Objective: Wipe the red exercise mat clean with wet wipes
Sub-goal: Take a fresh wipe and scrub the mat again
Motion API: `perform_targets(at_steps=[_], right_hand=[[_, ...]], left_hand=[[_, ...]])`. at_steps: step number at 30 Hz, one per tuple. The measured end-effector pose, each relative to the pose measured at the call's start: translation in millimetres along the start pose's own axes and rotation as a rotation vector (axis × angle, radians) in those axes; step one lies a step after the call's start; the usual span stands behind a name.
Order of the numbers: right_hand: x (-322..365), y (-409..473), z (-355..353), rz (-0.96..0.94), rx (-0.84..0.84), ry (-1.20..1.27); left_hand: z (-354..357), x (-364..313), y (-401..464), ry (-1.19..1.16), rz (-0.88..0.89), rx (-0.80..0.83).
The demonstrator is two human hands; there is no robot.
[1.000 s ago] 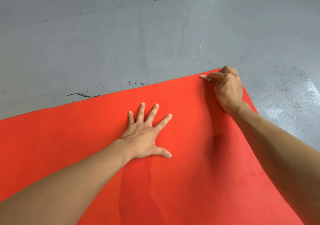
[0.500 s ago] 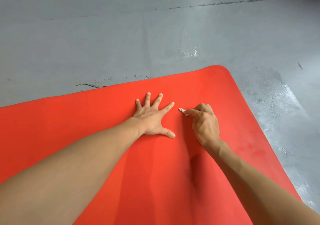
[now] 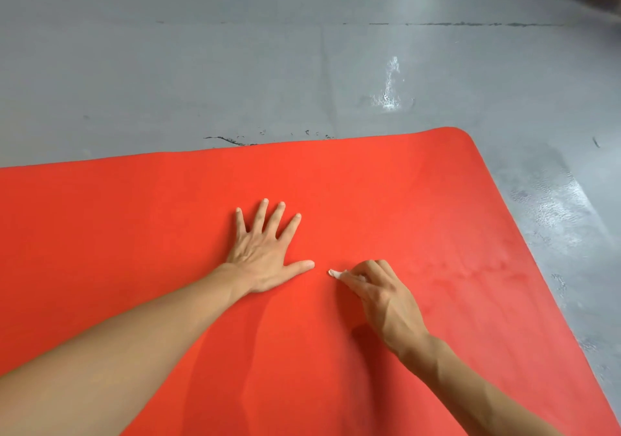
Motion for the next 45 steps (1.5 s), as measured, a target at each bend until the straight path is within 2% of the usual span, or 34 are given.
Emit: perform_targets(at_steps=[5,10,12,16,19,25,29,31,35,38,41,45], right_hand=[[-5,22,3,-0.072,-0.037,-0.012],[-15,93,6,-0.132,-0.014,0.011],[-29,141,10,-0.082,-0.079,-0.004],[-49,209,23,0.152,-0.182,0.036],[-39,196,22,0.128,-0.176,0.073],[-3,93,22,-0.146,0.039,0.175],[-12,118,20,-0.287,0.089,0.118],[-26,164,22,-0.248,0.04,0.058],[-53,251,28,0.028,-0.125,0.038],[-57,277,37,0.157,-0.143,0.067],[-53,261,35,0.13,-0.166,0.119],[-36,190,32,-0.033,-0.051,0.121]], left_hand=[[13,0,0,-0.023,-0.015,-0.137],[21,-2,-1,-0.042,-0.021,-0.298],[20,-2,-1,-0.046,-0.023,-0.302],[20,0,-2,-0.042,-0.033,-0.291],[21,1,-2,-0.042,-0.031,-0.297],[23,2,1,-0.037,-0.031,-0.301],[21,1,-1,-0.044,-0.029,-0.298],[20,1,-1,-0.055,-0.033,-0.295],[19,0,-2,-0.063,-0.035,-0.29],[18,1,-1,-0.063,-0.039,-0.283],[18,2,-2,-0.062,-0.043,-0.283],[18,3,-2,-0.049,-0.044,-0.286]])
Point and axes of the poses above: each hand's wrist, its own y-axis towards the middle knuckle, its own z-axis out of the palm, x = y × z, the point moved 4 cm from there along y, towards the middle knuckle, and after that the axes turned 3 degrees about y, right-handed, at the moved point
